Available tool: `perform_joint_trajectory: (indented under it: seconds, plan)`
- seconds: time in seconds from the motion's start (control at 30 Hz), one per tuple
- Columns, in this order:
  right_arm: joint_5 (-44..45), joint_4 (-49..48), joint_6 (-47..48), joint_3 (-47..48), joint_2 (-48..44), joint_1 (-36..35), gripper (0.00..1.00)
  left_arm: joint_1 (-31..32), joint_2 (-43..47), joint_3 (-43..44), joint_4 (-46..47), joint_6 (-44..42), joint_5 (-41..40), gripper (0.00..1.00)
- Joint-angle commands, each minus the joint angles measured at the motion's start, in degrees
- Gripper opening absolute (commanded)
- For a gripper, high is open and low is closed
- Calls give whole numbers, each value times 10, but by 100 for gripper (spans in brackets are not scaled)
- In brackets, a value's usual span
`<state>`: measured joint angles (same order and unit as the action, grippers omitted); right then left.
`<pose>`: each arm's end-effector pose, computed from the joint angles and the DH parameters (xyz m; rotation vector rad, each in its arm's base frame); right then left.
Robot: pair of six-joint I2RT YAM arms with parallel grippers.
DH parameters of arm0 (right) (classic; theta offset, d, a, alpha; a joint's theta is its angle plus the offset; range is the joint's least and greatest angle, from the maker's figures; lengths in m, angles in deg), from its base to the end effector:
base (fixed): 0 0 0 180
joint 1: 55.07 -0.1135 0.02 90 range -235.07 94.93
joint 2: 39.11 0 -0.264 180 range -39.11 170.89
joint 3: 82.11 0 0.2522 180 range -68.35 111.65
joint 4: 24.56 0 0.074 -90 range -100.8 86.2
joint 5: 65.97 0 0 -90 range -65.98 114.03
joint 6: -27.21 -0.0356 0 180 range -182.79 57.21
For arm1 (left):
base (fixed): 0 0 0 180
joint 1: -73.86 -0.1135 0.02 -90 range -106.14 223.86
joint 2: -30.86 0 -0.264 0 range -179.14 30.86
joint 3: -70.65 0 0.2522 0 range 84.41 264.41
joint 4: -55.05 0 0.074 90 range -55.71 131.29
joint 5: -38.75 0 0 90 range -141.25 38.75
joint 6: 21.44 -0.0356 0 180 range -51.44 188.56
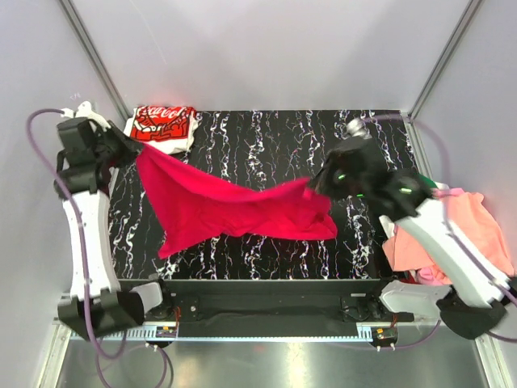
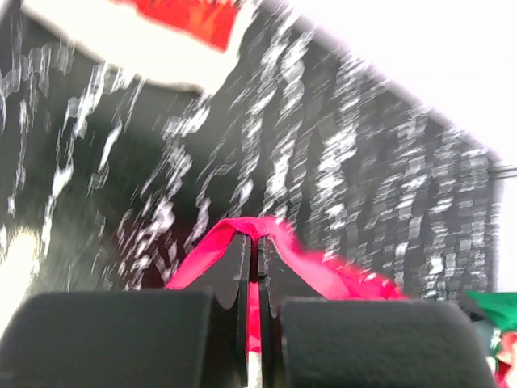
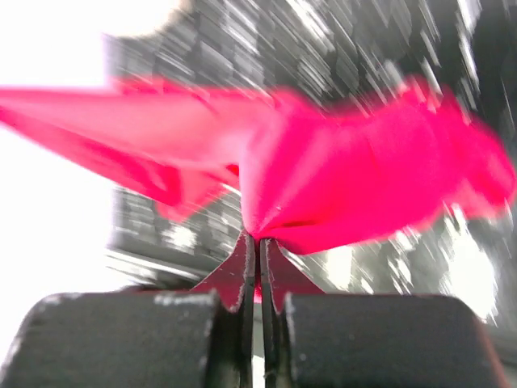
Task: Fold and stack the t-shirts
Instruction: Flatten the tshirt out
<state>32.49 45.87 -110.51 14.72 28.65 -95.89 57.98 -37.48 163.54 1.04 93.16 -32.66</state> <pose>0.1718 0.1415 0.4082 0.2212 2.3552 0.6206 0.2395 0.0563 0.4107 -0.5317 2.0149 -0.4306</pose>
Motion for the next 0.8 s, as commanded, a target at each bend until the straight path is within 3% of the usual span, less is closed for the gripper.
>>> perform_joint_trajectory:
  seconds: [0.0, 0.13, 0.27, 0.47, 0.57, 0.67, 0.77]
  plan:
    - [31, 26, 89, 109, -68, 2, 0, -6, 99, 21, 71, -7, 70, 0]
    - [-33, -66, 183, 110, -169, 2, 0, -5, 186, 30, 104, -25, 101, 0]
    - [-65, -160, 218, 83, -264, 2, 0, 8, 239, 70, 110, -46, 116, 0]
    - [-82, -204, 308, 123, -320, 2, 0, 54, 254, 193, 45, -86, 35, 0]
    - [-4, -180, 344, 161, -281, 2, 0, 69, 229, 212, 30, -93, -27, 0]
    - [232, -144, 370, 216, -184, 1, 0, 71, 165, 231, -2, -88, -60, 0]
    - [380, -132, 400, 275, -50, 3, 0, 67, 47, 295, -77, -74, -91, 0]
